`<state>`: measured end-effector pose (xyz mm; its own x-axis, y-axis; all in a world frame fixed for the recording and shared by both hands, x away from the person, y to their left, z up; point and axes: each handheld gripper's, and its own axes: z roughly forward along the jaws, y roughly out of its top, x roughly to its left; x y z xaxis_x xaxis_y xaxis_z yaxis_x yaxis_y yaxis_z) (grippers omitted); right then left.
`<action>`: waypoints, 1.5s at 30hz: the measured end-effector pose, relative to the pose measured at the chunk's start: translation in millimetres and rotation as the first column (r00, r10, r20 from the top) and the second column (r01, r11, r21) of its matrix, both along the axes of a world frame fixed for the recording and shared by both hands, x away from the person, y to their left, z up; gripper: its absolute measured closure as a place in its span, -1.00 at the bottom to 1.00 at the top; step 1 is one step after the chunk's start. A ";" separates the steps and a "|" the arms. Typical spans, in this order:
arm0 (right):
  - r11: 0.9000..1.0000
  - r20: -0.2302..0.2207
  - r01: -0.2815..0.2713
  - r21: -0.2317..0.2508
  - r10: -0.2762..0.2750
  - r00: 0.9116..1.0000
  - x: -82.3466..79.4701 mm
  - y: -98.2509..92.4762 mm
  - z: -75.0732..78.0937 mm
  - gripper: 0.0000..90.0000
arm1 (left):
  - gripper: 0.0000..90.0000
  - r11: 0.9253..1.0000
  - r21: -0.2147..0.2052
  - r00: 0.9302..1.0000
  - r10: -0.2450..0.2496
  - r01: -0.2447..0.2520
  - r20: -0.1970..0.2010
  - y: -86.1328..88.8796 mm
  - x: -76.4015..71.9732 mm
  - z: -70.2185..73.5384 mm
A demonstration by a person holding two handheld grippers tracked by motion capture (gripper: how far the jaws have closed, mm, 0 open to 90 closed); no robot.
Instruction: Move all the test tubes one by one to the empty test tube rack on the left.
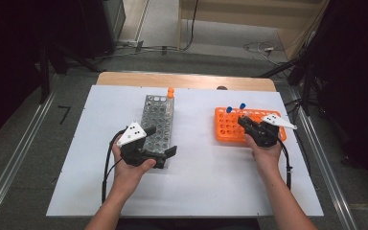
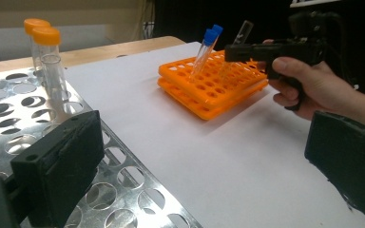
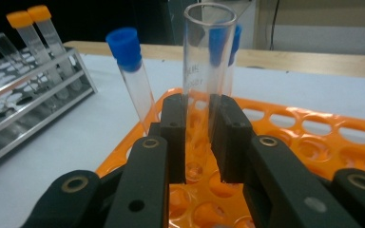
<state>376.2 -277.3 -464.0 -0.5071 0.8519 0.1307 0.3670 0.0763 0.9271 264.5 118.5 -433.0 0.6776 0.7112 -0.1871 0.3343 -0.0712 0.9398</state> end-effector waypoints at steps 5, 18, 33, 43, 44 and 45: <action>1.000 0.017 0.006 0.018 -0.006 1.000 -4.0 -7.9 8.8 0.65 | -1.00 1.000 -0.008 1.000 0.007 -0.007 -0.002 4.0 3.6 -1.6; 0.995 0.010 -0.099 0.004 0.099 0.995 -31.9 -1.3 29.8 0.65 | -1.00 1.000 -0.003 1.000 -0.011 0.011 0.003 -1.5 1.9 0.8; 0.955 -0.023 -0.292 -0.050 0.291 0.956 -75.7 43.3 24.7 0.65 | -0.97 0.998 0.017 0.998 -0.065 0.065 0.006 -29.4 -2.9 4.4; 0.920 -0.043 -0.385 -0.080 0.382 0.923 -90.0 73.3 23.0 0.65 | -0.63 0.994 0.012 0.993 -0.108 0.108 0.039 -38.4 -5.3 7.6; 0.916 -0.046 -0.391 -0.087 0.388 0.920 -91.5 76.6 22.9 0.65 | -0.58 0.994 0.012 0.993 -0.113 0.112 0.042 -39.8 -5.8 8.2; 0.912 -0.047 -0.399 -0.091 0.397 0.917 -92.7 79.8 22.7 0.65 | -0.54 0.993 0.013 0.992 -0.116 0.115 0.049 -41.2 -6.3 8.8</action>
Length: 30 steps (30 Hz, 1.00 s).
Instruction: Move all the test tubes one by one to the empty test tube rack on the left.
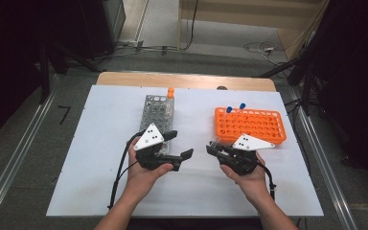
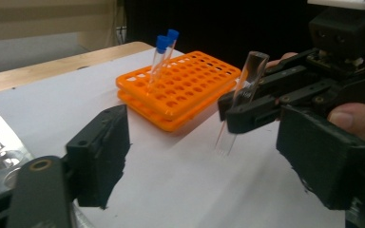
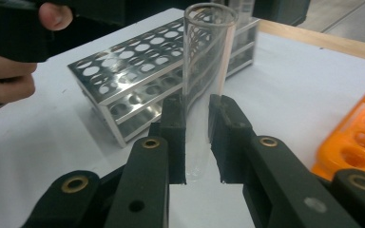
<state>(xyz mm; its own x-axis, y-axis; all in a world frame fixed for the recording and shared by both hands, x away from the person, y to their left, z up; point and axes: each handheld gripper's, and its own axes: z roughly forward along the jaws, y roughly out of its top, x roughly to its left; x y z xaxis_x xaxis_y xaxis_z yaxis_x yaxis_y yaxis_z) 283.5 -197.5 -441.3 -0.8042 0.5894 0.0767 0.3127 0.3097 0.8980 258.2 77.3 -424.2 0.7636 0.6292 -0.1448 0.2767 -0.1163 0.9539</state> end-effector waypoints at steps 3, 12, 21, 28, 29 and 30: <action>1.000 -0.004 -0.024 -0.012 0.024 1.000 -3.6 10.0 -0.6 0.65 | -0.38 1.000 -0.003 1.000 -0.013 0.013 0.011 -4.7 -1.0 1.5; 0.995 -0.009 -0.089 -0.048 0.089 0.996 -14.3 34.4 -2.1 0.65 | 0.12 0.998 0.017 0.998 -0.058 0.058 0.029 -22.4 -2.5 0.3; 0.993 -0.027 -0.107 -0.052 0.105 0.994 -15.9 39.3 -1.7 0.65 | 0.60 0.995 0.036 0.995 -0.098 0.097 0.025 -28.2 -2.1 -2.5; 0.993 -0.036 -0.111 -0.051 0.109 0.993 -15.2 40.1 -1.8 0.65 | 0.66 0.994 0.041 0.995 -0.099 0.098 0.021 -28.6 -1.0 -3.3; 0.993 -0.037 -0.110 -0.051 0.108 0.993 -15.0 40.1 -1.8 0.65 | 0.66 0.995 0.041 0.995 -0.097 0.096 0.020 -28.6 -0.8 -3.2; 0.993 -0.038 -0.109 -0.050 0.107 0.993 -14.9 40.1 -1.8 0.65 | 0.68 0.995 0.043 0.996 -0.093 0.092 0.019 -28.7 -0.9 -2.7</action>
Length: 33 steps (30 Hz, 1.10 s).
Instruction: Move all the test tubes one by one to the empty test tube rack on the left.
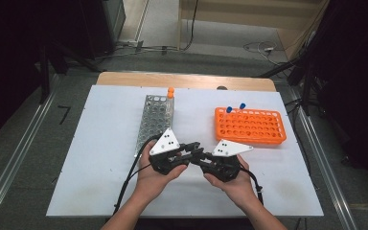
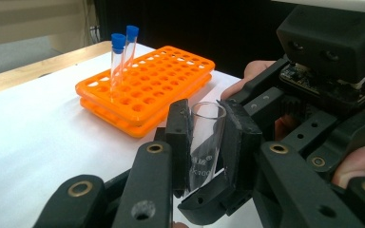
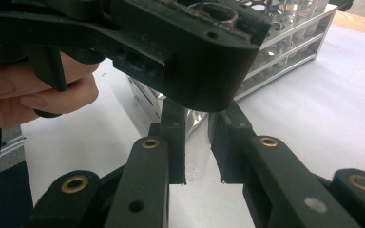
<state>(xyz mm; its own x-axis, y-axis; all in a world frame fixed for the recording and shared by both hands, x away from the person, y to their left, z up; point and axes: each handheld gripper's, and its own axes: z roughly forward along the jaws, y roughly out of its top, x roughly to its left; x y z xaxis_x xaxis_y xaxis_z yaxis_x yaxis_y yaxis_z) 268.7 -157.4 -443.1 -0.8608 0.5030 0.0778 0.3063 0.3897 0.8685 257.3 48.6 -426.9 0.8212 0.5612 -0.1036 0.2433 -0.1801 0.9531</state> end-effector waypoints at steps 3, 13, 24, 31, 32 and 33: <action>1.000 -0.002 0.003 0.009 -0.003 1.000 -0.3 -0.6 1.2 0.65 | 0.69 1.000 0.006 1.000 0.010 -0.011 0.008 -1.0 -1.3 3.3; 0.999 0.016 -0.021 0.026 0.021 1.000 0.7 -7.8 3.9 0.12 | 0.70 0.999 -0.010 0.999 0.043 -0.043 0.007 6.9 3.1 8.9; 0.997 0.031 0.051 0.056 -0.052 0.998 0.2 -55.8 4.9 -0.74 | 0.70 0.996 -0.024 0.996 0.091 -0.091 -0.005 24.6 19.1 12.1; 0.993 0.016 0.105 0.051 -0.106 0.994 0.7 -95.7 -1.2 -0.93 | 0.70 0.990 -0.033 0.991 0.136 -0.136 -0.004 37.7 32.5 15.2; 0.992 0.014 0.110 0.053 -0.111 0.994 0.2 -99.9 -1.8 -0.96 | 0.70 0.989 -0.033 0.990 0.143 -0.143 -0.003 40.1 34.6 15.9; 0.992 0.014 0.114 0.054 -0.115 0.993 -0.4 -103.8 -2.3 -1.00 | 0.70 0.988 -0.030 0.988 0.151 -0.151 -0.003 42.5 36.7 16.5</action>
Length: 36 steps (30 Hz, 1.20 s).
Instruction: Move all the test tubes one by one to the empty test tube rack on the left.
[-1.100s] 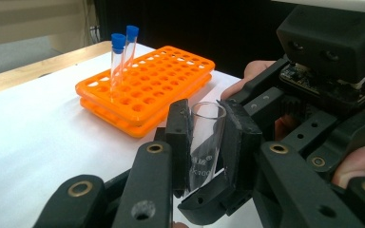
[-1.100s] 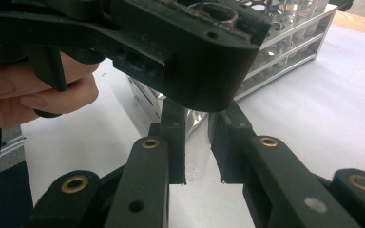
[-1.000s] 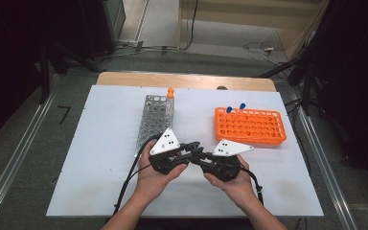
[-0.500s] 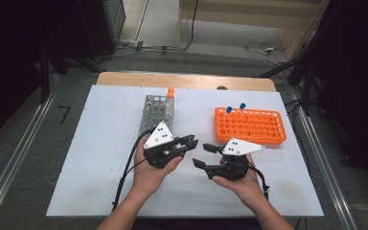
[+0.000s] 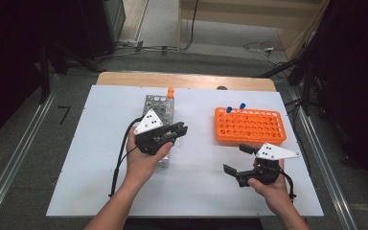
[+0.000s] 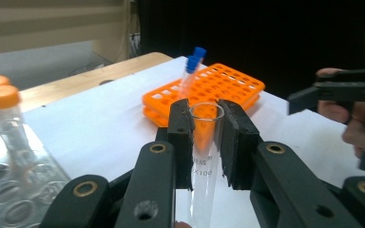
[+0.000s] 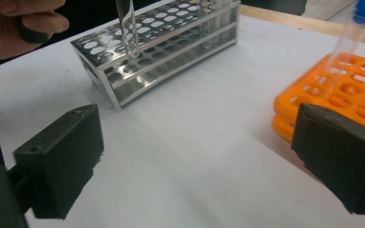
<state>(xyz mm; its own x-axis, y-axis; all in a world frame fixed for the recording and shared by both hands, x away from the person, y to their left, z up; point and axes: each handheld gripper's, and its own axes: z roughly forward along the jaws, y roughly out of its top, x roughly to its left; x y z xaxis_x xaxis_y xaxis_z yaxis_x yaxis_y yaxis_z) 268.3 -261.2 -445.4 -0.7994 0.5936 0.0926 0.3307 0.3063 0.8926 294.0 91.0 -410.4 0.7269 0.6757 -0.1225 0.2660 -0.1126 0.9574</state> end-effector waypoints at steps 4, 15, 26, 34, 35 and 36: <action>1.000 -0.011 0.011 0.002 -0.011 1.000 -1.7 -14.2 -3.1 -1.00 | 0.70 0.999 -0.007 0.999 0.033 -0.033 0.003 10.3 8.0 2.5; 0.998 -0.017 0.059 -0.004 -0.059 0.998 -6.3 -47.3 -10.4 -1.00 | 0.70 0.995 -0.010 0.995 0.096 -0.096 0.012 27.9 29.5 6.8; 0.995 -0.026 0.099 -0.001 -0.099 0.995 -0.2 -63.6 -18.4 -1.00 | 0.70 0.985 -0.023 0.986 0.169 -0.169 0.007 35.3 59.3 7.2; 0.995 -0.028 0.099 -0.007 -0.099 0.995 1.7 -62.9 -20.2 -1.00 | 0.70 0.977 -0.020 0.977 0.212 -0.212 0.005 30.4 78.3 4.5; 0.995 -0.028 0.098 -0.007 -0.098 0.995 1.9 -62.7 -20.3 -1.00 | 0.70 0.977 -0.012 0.977 0.215 -0.215 0.008 29.6 80.0 3.8; 0.995 -0.028 0.098 -0.006 -0.098 0.995 2.0 -62.7 -20.4 -1.00 | 0.70 0.975 -0.012 0.975 0.222 -0.221 0.011 28.7 81.5 3.0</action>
